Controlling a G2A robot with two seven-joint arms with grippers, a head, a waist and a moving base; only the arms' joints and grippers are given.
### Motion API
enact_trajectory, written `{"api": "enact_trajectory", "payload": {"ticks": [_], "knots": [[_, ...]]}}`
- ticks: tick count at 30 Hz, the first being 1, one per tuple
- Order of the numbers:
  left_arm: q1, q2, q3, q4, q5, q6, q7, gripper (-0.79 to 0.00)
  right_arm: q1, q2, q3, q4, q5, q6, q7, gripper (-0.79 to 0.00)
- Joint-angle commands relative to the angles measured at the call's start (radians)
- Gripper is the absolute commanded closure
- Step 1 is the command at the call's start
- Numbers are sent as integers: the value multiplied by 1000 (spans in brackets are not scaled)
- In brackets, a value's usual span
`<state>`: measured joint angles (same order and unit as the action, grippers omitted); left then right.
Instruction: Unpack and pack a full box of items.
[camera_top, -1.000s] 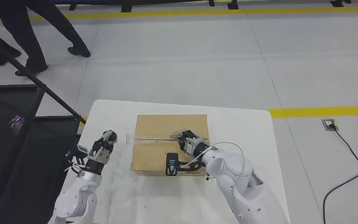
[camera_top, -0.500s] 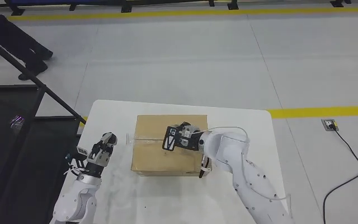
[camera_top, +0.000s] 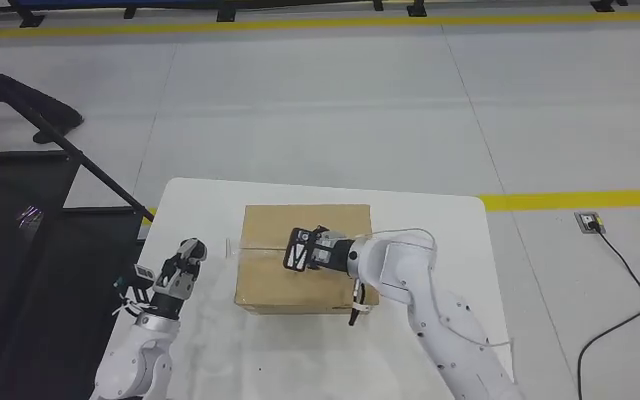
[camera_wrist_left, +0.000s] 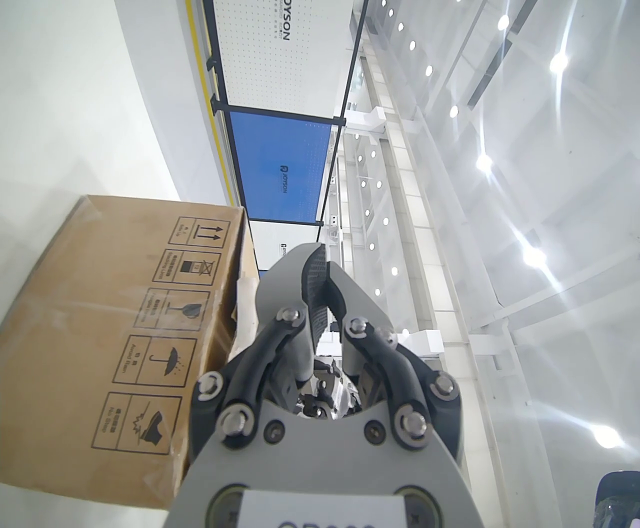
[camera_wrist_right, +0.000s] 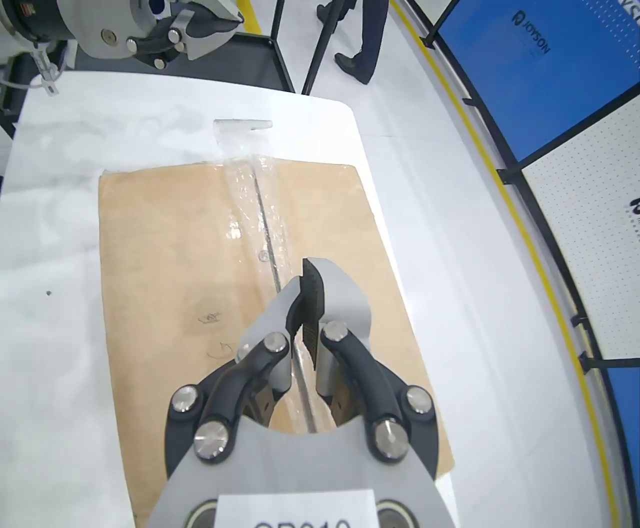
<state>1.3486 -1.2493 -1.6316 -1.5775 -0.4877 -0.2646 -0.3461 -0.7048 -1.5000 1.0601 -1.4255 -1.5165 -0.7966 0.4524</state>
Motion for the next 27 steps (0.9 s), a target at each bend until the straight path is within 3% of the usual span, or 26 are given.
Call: {"api": "enact_trajectory", "payload": {"ticks": [1, 5, 8, 18, 27], "knots": [[0, -1, 3, 0, 0, -1, 1, 0, 25, -10, 2, 62, 164, 14, 38, 0], [1, -1, 7, -2, 4, -4, 1, 0, 69, -32, 14, 164, 463, 134, 157, 0], [4, -1, 8, -3, 5, -7, 1, 0, 118, -40, 7, 213, 614, 165, 268, 0], [13, -1, -1, -5, 2, -12, 2, 0, 121, -42, -25, 221, 620, 161, 308, 0], [19, -1, -2, -10, 1, -11, 5, 0, 214, -79, -63, 349, 881, 473, 480, 0]]}}
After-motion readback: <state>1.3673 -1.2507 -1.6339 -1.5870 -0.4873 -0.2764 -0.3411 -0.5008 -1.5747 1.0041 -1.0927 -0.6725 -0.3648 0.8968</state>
